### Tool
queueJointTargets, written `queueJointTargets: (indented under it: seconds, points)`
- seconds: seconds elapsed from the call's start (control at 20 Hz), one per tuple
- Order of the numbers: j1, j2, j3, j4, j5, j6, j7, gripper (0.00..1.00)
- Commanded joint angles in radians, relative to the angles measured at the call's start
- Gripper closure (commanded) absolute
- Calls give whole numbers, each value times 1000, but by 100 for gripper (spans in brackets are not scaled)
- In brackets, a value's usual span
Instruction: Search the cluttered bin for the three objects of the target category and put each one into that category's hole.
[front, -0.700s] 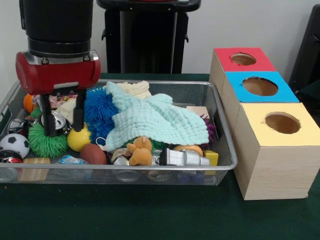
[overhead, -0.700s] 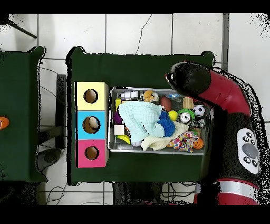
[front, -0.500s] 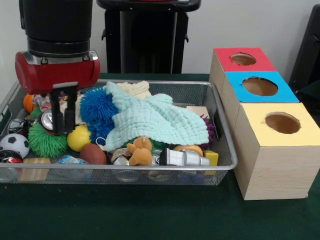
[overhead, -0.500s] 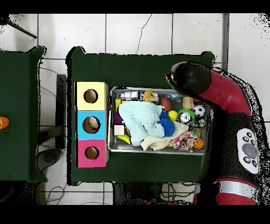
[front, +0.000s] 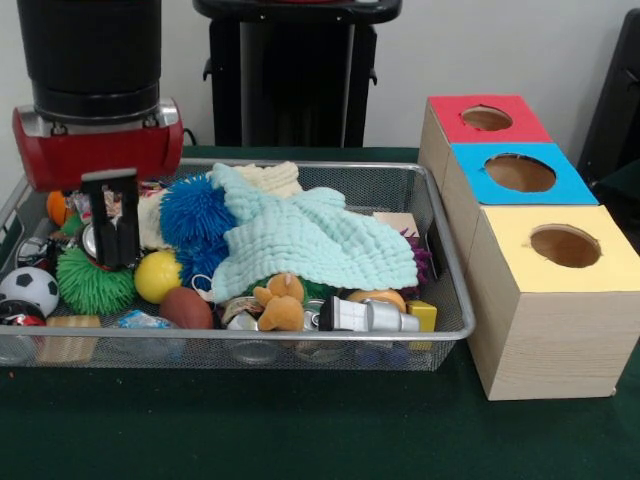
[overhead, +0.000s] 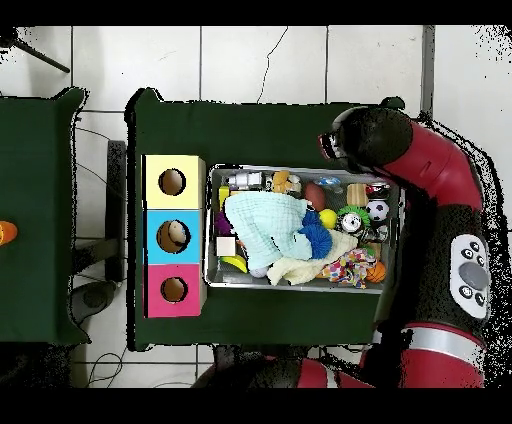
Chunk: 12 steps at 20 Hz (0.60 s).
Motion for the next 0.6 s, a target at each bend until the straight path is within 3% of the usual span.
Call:
queueJointTargets:
  seconds: [0.05, 0.6]
  points:
    - [-2, 164, 41, -59, 36, 22, 317, 100]
    - [23, 97, -9, 14, 30, 20, 370, 100]
